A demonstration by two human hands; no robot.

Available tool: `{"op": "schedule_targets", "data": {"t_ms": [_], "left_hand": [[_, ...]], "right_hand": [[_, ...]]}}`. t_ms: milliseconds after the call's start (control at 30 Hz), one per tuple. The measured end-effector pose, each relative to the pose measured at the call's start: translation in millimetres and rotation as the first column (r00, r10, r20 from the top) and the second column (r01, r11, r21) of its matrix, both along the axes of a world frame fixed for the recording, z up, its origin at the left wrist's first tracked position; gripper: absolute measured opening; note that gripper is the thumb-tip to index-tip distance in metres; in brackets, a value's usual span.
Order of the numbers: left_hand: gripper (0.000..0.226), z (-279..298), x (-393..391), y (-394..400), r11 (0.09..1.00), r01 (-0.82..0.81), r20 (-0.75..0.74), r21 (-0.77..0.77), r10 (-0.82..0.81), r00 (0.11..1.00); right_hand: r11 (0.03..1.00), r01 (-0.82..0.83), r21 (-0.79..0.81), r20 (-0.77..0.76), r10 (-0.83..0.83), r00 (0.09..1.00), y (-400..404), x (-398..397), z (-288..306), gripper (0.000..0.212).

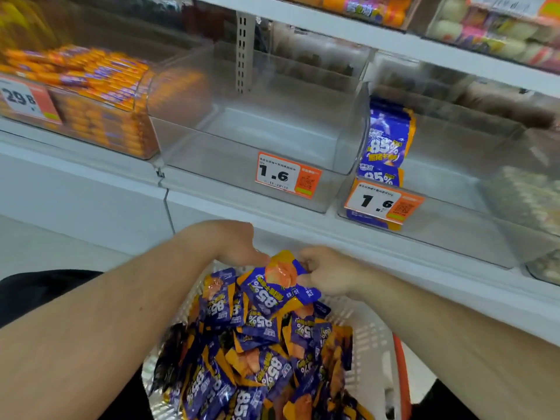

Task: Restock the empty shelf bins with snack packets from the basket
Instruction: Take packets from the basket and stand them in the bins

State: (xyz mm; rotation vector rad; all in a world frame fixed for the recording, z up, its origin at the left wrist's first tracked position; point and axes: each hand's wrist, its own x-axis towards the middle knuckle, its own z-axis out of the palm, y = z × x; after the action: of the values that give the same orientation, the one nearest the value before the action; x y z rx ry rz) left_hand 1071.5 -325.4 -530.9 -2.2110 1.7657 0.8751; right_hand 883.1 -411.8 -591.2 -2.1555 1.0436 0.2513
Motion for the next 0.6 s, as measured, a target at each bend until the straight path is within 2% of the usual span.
{"op": "schedule_targets", "data": {"t_ms": [67,100,167,233,300,333,367,400,433,467,500,533,600], "left_hand": [[0.078,8.0,6.0,0.9,0.988,-0.136,-0.029,-0.069,0.135,0.990],[0.075,9.3,9.2,0.2,0.971,-0.211,-0.073,-0.111,0.204,0.976],[0.069,10.6,12.6,-1.5,0.900,-0.393,-0.266,-0.190,0.338,0.903],[0.053,11.9,10.3,-1.4,0.814,-0.553,-0.544,-0.176,0.388,0.744],[0.024,13.8,2.0,-1.1,0.751,-0.647,-0.766,-0.134,0.336,0.548],[0.014,15.4,-1.3,-0.9,0.718,-0.680,-0.824,-0.147,0.291,0.486],[0.007,17.2,-3.4,-0.5,0.690,-0.698,-0.846,-0.189,0.247,0.473],[0.007,19.3,-4.8,0.0,0.670,-0.694,-0.831,-0.264,0.207,0.516],[0.011,21.0,-4.9,-0.6,0.664,-0.657,-0.777,-0.357,0.180,0.604],[0.014,23.5,-4.9,-1.5,0.674,-0.592,-0.702,-0.442,0.152,0.696],[0.016,27.4,-5.7,-2.2,0.694,-0.514,-0.620,-0.505,0.123,0.775],[0.018,31.9,-8.1,-3.5,0.721,-0.426,-0.540,-0.546,0.086,0.837],[0.020,41.1,-17.7,-7.0,0.763,-0.273,-0.423,-0.586,0.000,0.906]], "right_hand": [[0.957,0.173,0.231,0.256,-0.231,0.939,0.2,-8.6,11.2,0.012],[0.892,0.227,0.390,0.358,-0.374,0.856,2.1,-11.4,15.2,0.016],[0.735,0.234,0.636,0.450,-0.600,0.662,5.4,-13.7,21.2,0.026],[0.644,0.164,0.747,0.487,-0.699,0.524,12.0,-9.3,28.7,0.022],[0.623,0.168,0.764,0.479,-0.722,0.499,18.1,-6.7,40.4,0.017],[0.672,0.209,0.711,0.482,-0.682,0.550,19.3,-7.4,45.0,0.015],[0.764,0.274,0.584,0.484,-0.598,0.639,17.9,-9.2,48.6,0.010],[0.859,0.335,0.387,0.470,-0.497,0.730,14.6,-12.4,51.9,0.006],[0.910,0.381,0.163,0.449,-0.412,0.793,10.8,-16.7,56.8,0.010],[0.905,0.424,-0.028,0.451,-0.367,0.813,6.4,-20.7,62.8,0.017],[0.871,0.470,-0.141,0.481,-0.355,0.802,4.2,-23.6,72.6,0.022],[0.847,0.495,-0.191,0.531,-0.335,0.778,1.8,-26.5,81.9,0.026],[0.876,0.453,-0.168,0.563,-0.292,0.773,-0.6,-32.6,96.2,0.032]]}}
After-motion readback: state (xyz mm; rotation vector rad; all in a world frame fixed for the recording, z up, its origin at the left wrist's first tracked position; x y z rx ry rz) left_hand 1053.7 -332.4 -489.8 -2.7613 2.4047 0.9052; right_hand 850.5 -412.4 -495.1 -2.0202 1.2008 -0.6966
